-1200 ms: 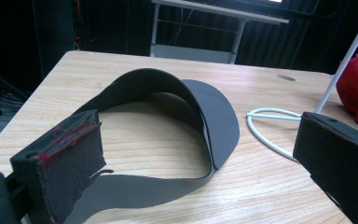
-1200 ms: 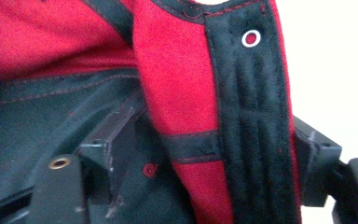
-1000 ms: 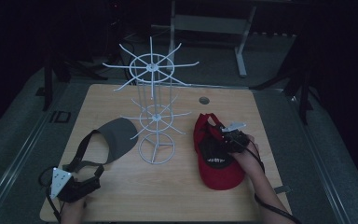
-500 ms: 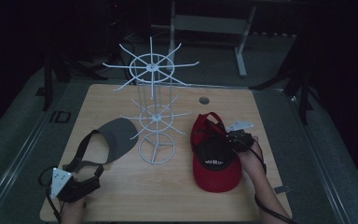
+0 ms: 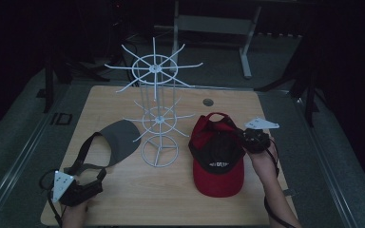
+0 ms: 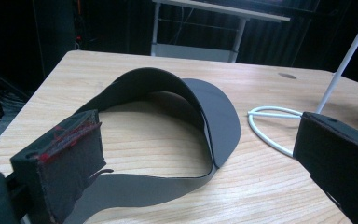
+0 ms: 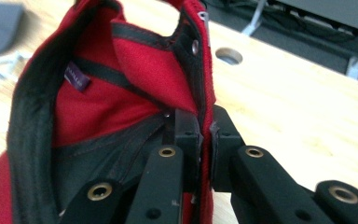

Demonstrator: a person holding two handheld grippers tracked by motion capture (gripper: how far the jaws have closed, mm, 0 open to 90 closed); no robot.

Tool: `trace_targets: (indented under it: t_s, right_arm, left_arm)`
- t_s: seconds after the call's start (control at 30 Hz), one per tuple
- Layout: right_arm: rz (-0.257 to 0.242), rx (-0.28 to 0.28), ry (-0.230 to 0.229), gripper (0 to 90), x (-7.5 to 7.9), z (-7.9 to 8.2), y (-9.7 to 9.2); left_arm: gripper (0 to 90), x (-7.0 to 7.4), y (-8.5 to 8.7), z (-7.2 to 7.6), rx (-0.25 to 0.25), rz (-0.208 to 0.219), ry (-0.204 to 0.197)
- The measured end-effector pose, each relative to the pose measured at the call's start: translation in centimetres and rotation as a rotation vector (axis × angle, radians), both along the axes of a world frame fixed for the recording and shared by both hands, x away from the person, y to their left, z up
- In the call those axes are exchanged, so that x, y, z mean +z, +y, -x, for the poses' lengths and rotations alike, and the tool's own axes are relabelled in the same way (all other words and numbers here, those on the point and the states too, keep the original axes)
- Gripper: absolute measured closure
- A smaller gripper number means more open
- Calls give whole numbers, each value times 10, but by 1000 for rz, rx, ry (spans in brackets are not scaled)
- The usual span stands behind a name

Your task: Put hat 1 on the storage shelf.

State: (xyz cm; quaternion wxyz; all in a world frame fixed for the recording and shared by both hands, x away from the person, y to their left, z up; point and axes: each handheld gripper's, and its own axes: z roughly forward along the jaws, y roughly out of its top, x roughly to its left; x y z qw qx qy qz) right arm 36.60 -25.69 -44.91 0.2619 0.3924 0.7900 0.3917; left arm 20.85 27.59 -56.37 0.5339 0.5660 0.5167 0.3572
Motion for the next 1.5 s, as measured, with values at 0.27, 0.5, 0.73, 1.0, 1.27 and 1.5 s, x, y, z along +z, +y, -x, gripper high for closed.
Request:
trace_targets:
  t_s: [0.27, 0.5, 0.73, 1.0, 1.27, 1.5]
  right_arm:
    - [-57, -3, -40, 848, 27, 9, -4]
    - [-92, -4, -88, 849, 52, 22, -11]
    - [-113, 0, -124, 848, 70, 33, -18]
    - [-122, -9, -139, 848, 80, 40, -25]
    - [-146, 0, -175, 848, 96, 53, -29]
    - [-173, 19, -198, 848, 110, 65, -25]
  left_arm:
    - [20, 1, 0, 1, 10, -7, -3]
    - [20, 2, -2, 2, -6, 3, 2]
    - [20, 13, -9, 8, -14, 41, 14]
    - [20, 28, -23, 12, -88, 75, 25]
    - [20, 54, -38, 19, -206, 31, 34]
    - [20, 84, -60, 24, -328, 13, -4]
